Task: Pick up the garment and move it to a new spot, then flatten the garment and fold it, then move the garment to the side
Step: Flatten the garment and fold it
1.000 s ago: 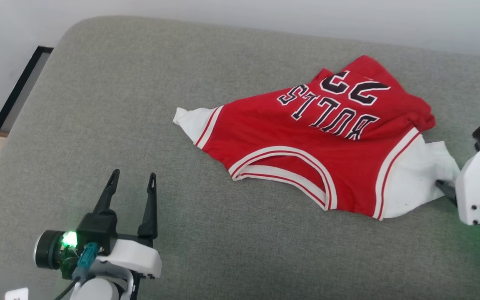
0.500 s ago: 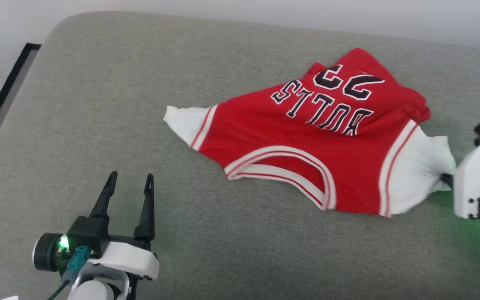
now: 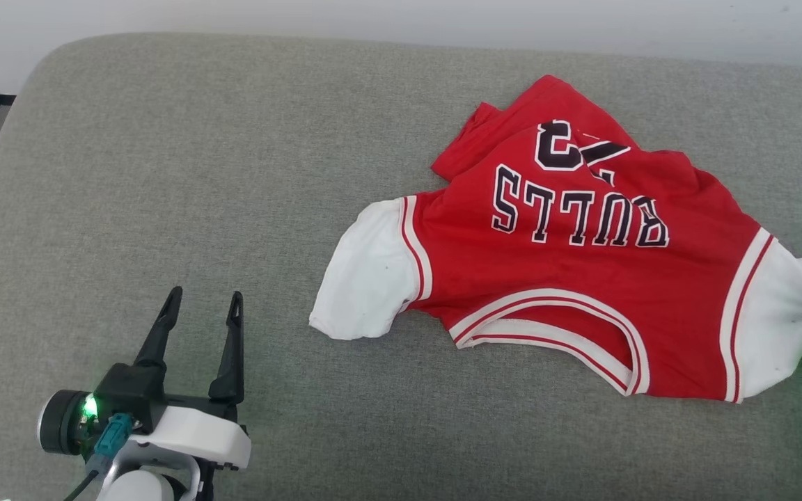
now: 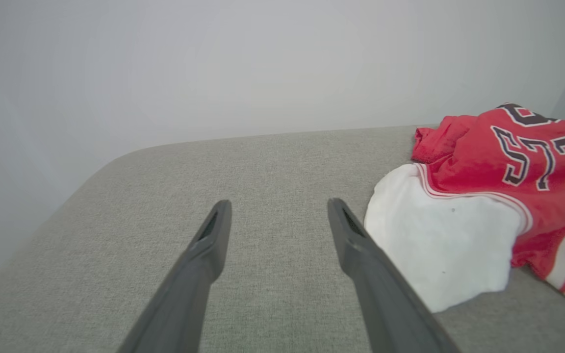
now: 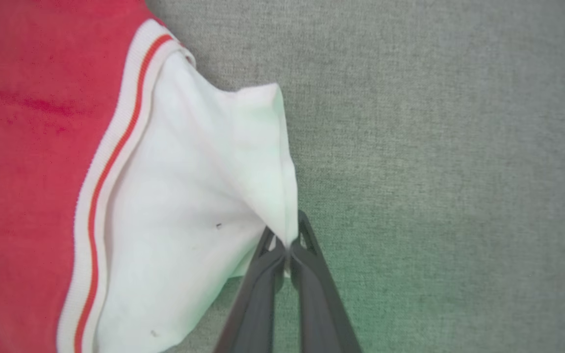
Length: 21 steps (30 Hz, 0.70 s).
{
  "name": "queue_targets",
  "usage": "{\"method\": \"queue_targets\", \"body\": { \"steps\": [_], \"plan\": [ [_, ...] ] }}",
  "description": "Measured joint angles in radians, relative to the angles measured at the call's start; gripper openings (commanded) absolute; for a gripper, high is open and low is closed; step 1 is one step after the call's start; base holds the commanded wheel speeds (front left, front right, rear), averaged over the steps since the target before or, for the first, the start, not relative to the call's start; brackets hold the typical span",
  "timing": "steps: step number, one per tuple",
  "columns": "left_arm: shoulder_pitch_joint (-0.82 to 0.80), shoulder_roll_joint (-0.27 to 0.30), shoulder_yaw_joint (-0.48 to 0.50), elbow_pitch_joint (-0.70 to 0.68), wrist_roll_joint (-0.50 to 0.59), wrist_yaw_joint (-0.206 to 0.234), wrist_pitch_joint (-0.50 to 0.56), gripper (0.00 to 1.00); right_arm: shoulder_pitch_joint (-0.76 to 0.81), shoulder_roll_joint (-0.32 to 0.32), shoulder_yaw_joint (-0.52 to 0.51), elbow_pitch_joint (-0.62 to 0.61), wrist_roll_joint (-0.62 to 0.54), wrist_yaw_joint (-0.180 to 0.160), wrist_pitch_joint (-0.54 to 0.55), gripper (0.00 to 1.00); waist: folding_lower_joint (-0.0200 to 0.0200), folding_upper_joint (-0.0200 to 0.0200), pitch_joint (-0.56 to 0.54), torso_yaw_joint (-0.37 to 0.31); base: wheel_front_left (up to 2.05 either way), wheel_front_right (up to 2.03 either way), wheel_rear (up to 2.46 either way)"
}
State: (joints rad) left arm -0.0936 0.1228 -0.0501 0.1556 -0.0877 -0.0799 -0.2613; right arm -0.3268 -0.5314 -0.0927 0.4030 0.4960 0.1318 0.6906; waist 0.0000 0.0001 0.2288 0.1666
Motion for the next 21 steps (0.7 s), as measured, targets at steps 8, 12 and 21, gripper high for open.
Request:
{"method": "queue_targets", "body": {
  "steps": [8,12,21],
  "plan": [
    [-0.012,0.035,-0.019,0.025,0.018,-0.036,0.000,1.00,0.011,0.074,-0.051,-0.046,-0.048,0.000,-0.110,1.00,0.0001,0.0000,-0.014,-0.016,0.00,0.00,0.00],
    [-0.052,0.118,-0.103,0.053,-0.005,-0.048,0.000,1.00,0.041,0.104,-0.095,-0.097,-0.067,0.000,-0.203,1.00,0.0000,0.0000,-0.029,-0.023,0.00,0.00,0.00],
    [-0.312,0.602,-0.732,0.026,-0.334,-0.052,0.115,1.00,0.107,0.210,-0.157,-0.302,-0.133,-0.001,-0.401,1.00,0.0001,0.0000,-0.039,-0.097,0.00,0.00,0.00]
  ]
}}
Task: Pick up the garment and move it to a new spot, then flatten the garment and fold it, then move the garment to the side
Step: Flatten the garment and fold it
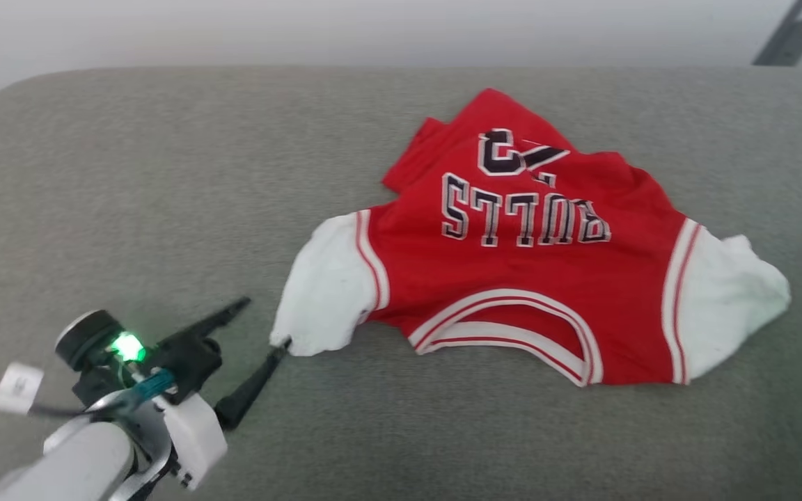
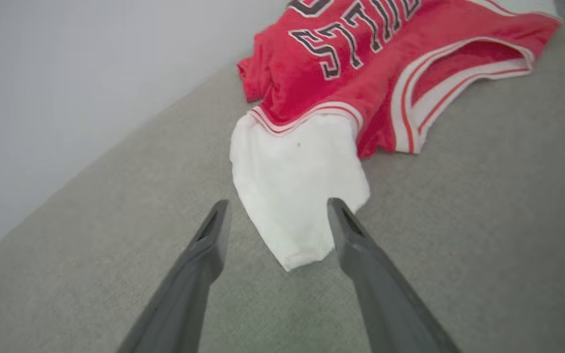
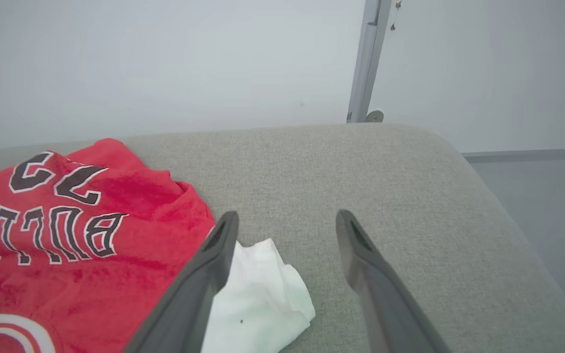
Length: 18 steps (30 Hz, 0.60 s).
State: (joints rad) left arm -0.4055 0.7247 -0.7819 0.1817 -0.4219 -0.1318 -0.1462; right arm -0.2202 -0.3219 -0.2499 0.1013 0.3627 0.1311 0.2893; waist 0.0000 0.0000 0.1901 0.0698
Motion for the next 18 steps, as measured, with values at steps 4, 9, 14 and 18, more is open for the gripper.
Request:
{"method": "queue_targets", "body": {
  "steps": [4,9,14,18],
  "plan": [
    [-0.157,0.142,-0.267,-0.076,-0.176,0.000,0.133,1.00,0.007,0.037,0.007,-0.054,-0.016,0.000,-0.018,1.00,0.0000,0.0000,0.012,-0.045,0.00,0.00,0.00],
    [-0.311,0.212,-0.447,-0.093,-0.283,0.000,0.190,1.00,0.012,0.063,0.027,-0.082,-0.022,0.000,-0.023,1.00,0.0000,0.0000,0.031,-0.093,0.00,0.00,0.00],
    [-0.377,0.227,-0.495,-0.044,-0.343,0.000,0.205,1.00,0.015,0.077,0.023,-0.097,-0.027,0.000,-0.026,1.00,0.0000,0.0000,0.062,-0.146,0.00,0.00,0.00],
    [-0.354,0.236,-0.498,-0.014,-0.378,0.000,0.228,1.00,0.014,0.084,0.014,-0.114,-0.028,0.000,-0.030,1.00,0.0000,0.0001,0.096,-0.185,0.00,0.00,0.00]
  ]
}}
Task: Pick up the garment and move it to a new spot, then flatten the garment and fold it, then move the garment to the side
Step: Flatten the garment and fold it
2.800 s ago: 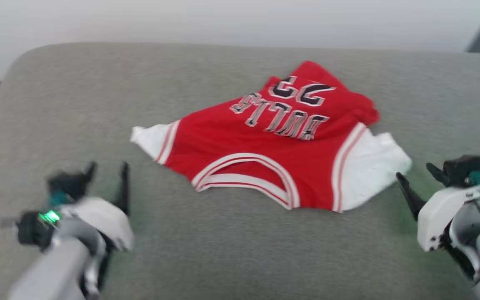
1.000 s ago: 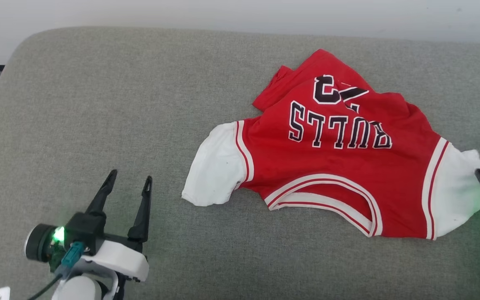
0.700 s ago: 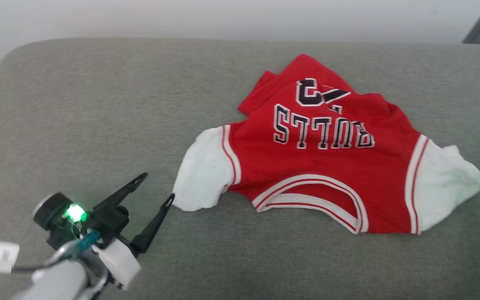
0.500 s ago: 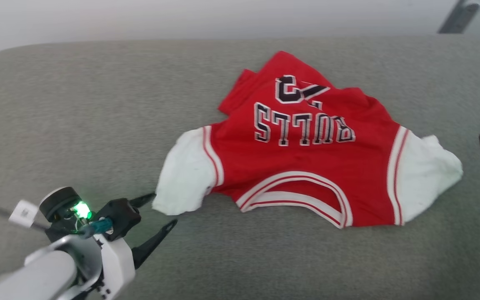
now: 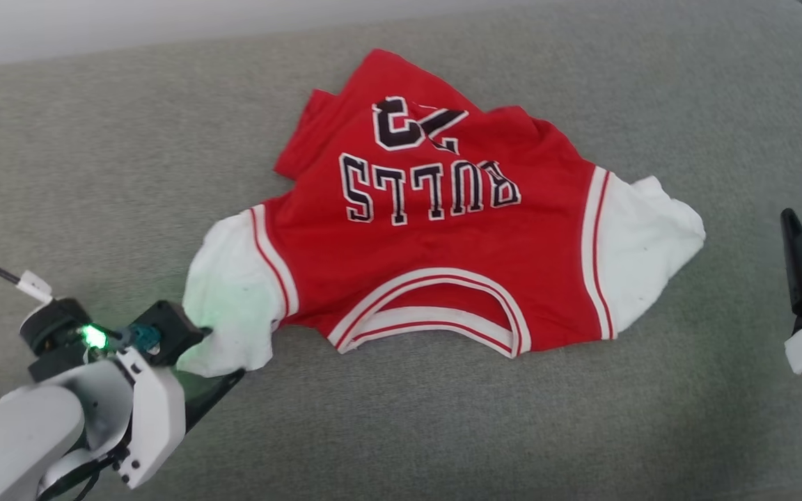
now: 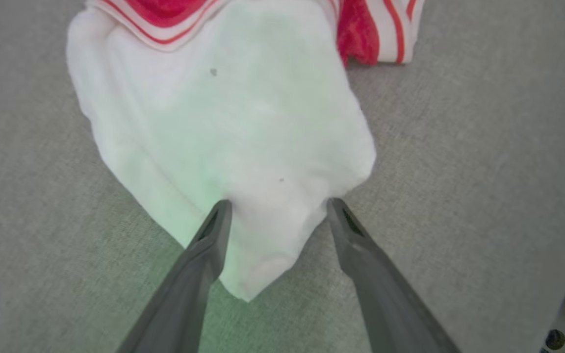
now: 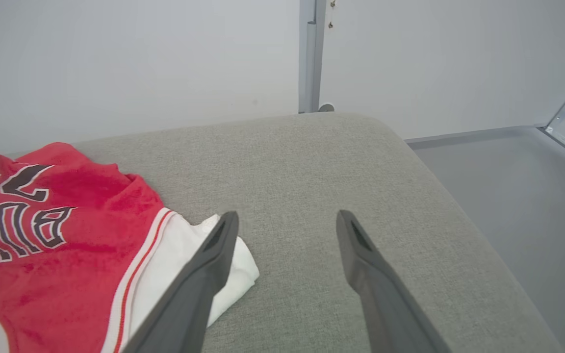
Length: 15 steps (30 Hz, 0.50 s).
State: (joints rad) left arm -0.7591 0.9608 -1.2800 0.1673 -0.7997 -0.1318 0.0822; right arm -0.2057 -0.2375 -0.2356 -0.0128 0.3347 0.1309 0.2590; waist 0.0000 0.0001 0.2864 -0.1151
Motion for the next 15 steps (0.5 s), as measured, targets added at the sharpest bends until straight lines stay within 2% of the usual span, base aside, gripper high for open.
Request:
{"method": "queue_targets", "body": {
  "steps": [9,10,11,12,13,15],
  "plan": [
    [0.010,-0.003,0.005,0.061,0.012,-0.004,0.005,1.00,0.001,0.015,-0.001,-0.009,-0.001,0.000,-0.002,1.00,0.0000,0.0000,0.029,-0.022,0.00,0.00,0.00],
    [0.008,-0.008,0.005,0.074,0.013,-0.006,-0.004,0.85,0.001,0.016,0.002,-0.009,-0.001,0.000,-0.002,1.00,0.0000,0.0000,0.032,-0.021,0.00,0.00,0.00],
    [0.007,-0.014,0.006,0.083,0.016,-0.006,-0.005,0.41,0.001,0.016,0.005,-0.009,-0.001,0.000,0.003,1.00,0.0000,0.0000,0.033,-0.020,0.00,0.00,0.00],
    [0.006,-0.019,0.006,0.091,0.016,-0.007,-0.007,0.17,0.001,0.016,0.010,-0.009,-0.001,0.000,0.007,1.00,0.0000,0.0000,0.034,-0.019,0.00,0.00,0.00],
    [0.004,-0.023,0.007,0.099,0.016,-0.006,-0.013,0.00,0.001,0.015,0.016,-0.009,-0.001,0.000,0.016,1.00,0.0000,0.0000,0.036,-0.017,0.00,0.00,0.00],
    [-0.005,-0.028,0.009,0.115,0.016,-0.006,-0.021,0.00,0.001,0.008,0.033,-0.009,0.000,0.000,0.035,1.00,-0.0001,0.0000,0.041,-0.015,0.00,0.00,0.00]
  ]
}}
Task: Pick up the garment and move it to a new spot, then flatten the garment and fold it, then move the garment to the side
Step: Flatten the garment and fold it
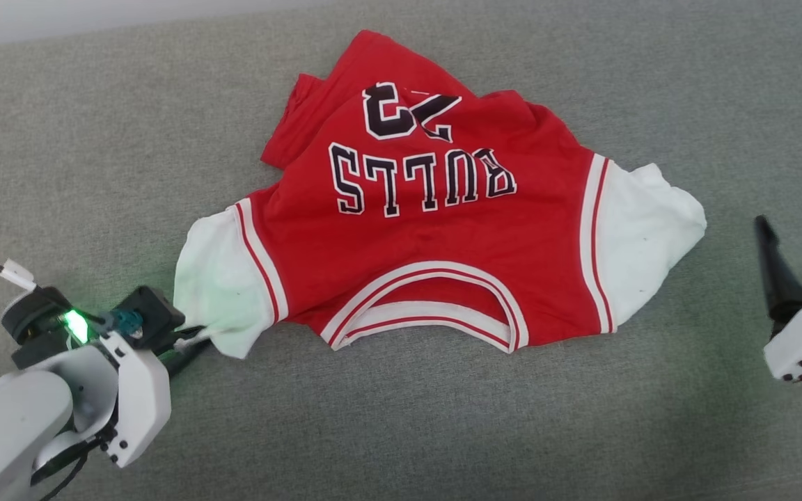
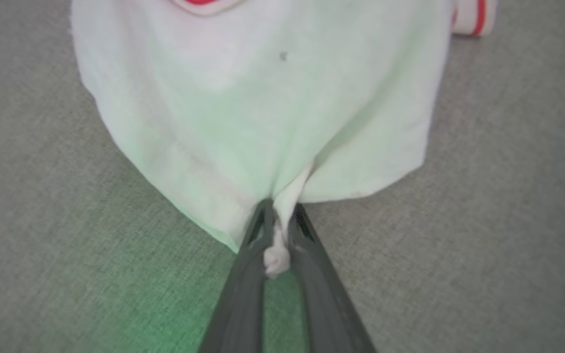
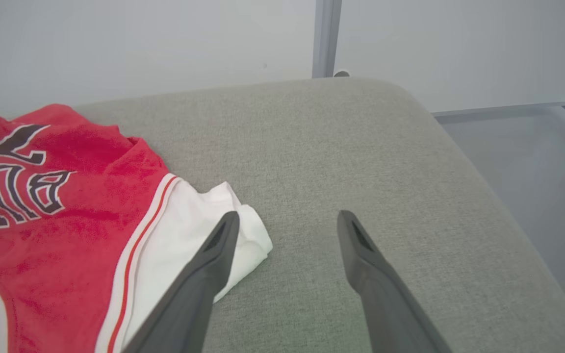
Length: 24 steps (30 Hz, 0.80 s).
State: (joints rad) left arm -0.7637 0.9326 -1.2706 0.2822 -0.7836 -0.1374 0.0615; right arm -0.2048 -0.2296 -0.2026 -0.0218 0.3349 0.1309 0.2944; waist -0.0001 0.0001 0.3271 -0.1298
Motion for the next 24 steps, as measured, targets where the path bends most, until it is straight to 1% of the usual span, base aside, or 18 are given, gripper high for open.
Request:
{"method": "queue_targets", "body": {
  "steps": [3,8,10,14,17,22,23,24],
  "plan": [
    [-0.010,-0.009,0.001,0.012,0.000,0.003,-0.006,0.00,-0.002,-0.024,0.041,0.003,0.008,0.000,0.055,1.00,0.0000,0.0000,0.007,0.006,0.00,0.00,0.00],
    [-0.027,-0.024,0.000,0.011,0.002,0.004,-0.015,0.00,-0.039,-0.085,0.126,0.035,0.053,0.000,0.211,1.00,0.0001,0.0000,0.022,0.020,0.00,0.00,0.00],
    [-0.034,-0.033,0.001,0.006,0.013,0.004,-0.019,0.00,-0.069,-0.118,0.148,0.062,0.069,0.000,0.271,1.00,0.0001,0.0000,0.030,0.029,0.00,0.00,0.00],
    [-0.053,-0.060,0.000,0.000,0.034,0.005,-0.035,0.00,-0.145,-0.163,0.170,0.137,0.087,0.000,0.373,1.00,0.0000,0.0000,0.049,0.053,0.00,0.00,0.00],
    [-0.067,-0.083,0.000,-0.002,0.047,0.005,-0.041,0.00,-0.181,-0.176,0.191,0.198,0.094,0.000,0.447,1.00,0.0001,0.0000,0.062,0.077,0.00,0.00,0.00],
    [-0.077,-0.117,0.003,0.001,0.062,0.005,-0.055,0.00,-0.235,-0.182,0.199,0.264,0.095,0.000,0.490,1.00,0.0001,0.0000,0.083,0.115,0.00,0.00,0.00],
    [-0.078,-0.121,0.003,0.002,0.063,0.005,-0.058,0.00,-0.239,-0.183,0.202,0.274,0.095,0.000,0.498,0.98,0.0001,0.0000,0.086,0.121,0.00,0.00,0.00],
    [-0.078,-0.125,0.004,0.004,0.063,0.005,-0.061,0.00,-0.242,-0.186,0.208,0.277,0.095,0.000,0.500,0.65,0.0001,0.0000,0.088,0.127,0.00,0.00,0.00]
  ]
}}
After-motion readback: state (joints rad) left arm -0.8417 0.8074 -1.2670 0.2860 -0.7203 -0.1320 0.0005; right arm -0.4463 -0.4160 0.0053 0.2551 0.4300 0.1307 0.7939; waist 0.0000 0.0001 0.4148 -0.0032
